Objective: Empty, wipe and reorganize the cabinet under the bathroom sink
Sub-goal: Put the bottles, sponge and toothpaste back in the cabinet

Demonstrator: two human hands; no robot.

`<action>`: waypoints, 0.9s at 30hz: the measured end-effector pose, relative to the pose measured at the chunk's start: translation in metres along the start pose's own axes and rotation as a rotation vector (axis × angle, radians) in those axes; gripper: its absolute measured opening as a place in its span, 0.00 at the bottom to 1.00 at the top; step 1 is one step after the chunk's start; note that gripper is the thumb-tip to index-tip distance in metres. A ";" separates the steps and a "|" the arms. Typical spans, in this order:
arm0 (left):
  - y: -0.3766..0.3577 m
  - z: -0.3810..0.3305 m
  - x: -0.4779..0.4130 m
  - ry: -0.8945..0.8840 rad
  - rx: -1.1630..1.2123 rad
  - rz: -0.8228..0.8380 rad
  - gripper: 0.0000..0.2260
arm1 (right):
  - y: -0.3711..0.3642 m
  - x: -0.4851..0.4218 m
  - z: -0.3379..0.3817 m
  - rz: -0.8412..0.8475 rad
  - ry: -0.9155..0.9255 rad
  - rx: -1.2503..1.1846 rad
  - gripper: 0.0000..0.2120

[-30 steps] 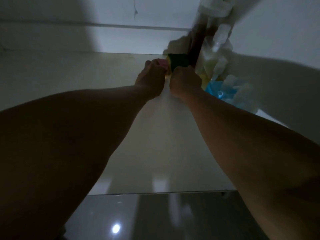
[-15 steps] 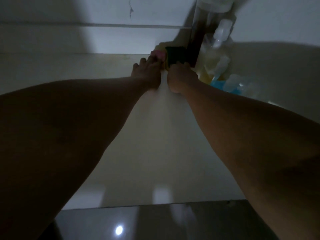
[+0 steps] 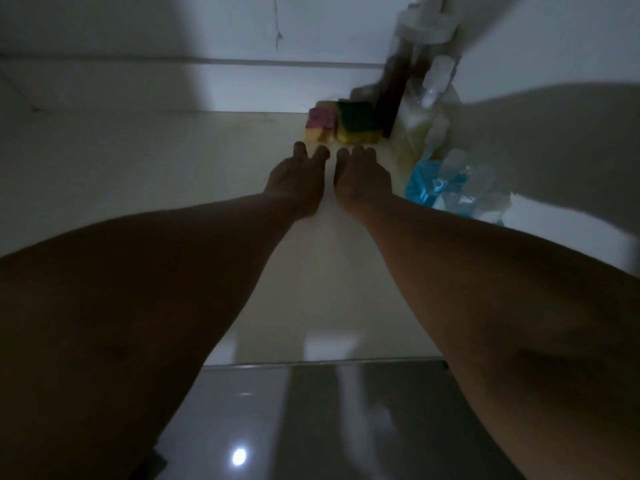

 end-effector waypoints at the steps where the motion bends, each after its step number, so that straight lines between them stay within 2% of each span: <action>1: 0.001 -0.003 0.009 -0.020 -0.040 0.022 0.24 | 0.004 0.009 0.004 0.012 0.017 0.004 0.16; 3: 0.003 -0.007 0.029 -0.055 -0.112 0.066 0.19 | 0.010 0.027 0.012 0.050 0.019 0.002 0.15; 6: 0.010 -0.008 0.061 -0.065 -0.139 0.130 0.18 | 0.025 0.062 0.020 0.079 0.022 -0.005 0.15; 12: 0.025 0.002 0.143 -0.035 -0.040 0.233 0.18 | 0.044 0.141 0.030 0.272 0.033 -0.008 0.17; 14: 0.039 0.007 0.178 -0.007 0.010 0.228 0.20 | 0.056 0.169 0.035 0.303 0.011 -0.053 0.20; 20: 0.105 0.029 0.277 0.034 0.077 0.174 0.24 | 0.119 0.254 0.070 0.143 0.040 -0.231 0.25; 23: 0.147 0.040 0.325 0.067 0.060 0.179 0.25 | 0.157 0.295 0.094 0.126 0.072 -0.259 0.23; 27: 0.197 0.051 0.385 0.095 0.049 0.148 0.20 | 0.214 0.351 0.124 0.058 0.095 -0.276 0.19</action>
Point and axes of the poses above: each hand's wrist, its own x-axis away from the middle knuckle, its own y-axis out of the back of the hand, z = x × y, the point moved 7 cm from there along -x, towards the middle knuckle, and after that the axes turned 5 degrees about y, right-handed, at the moved point
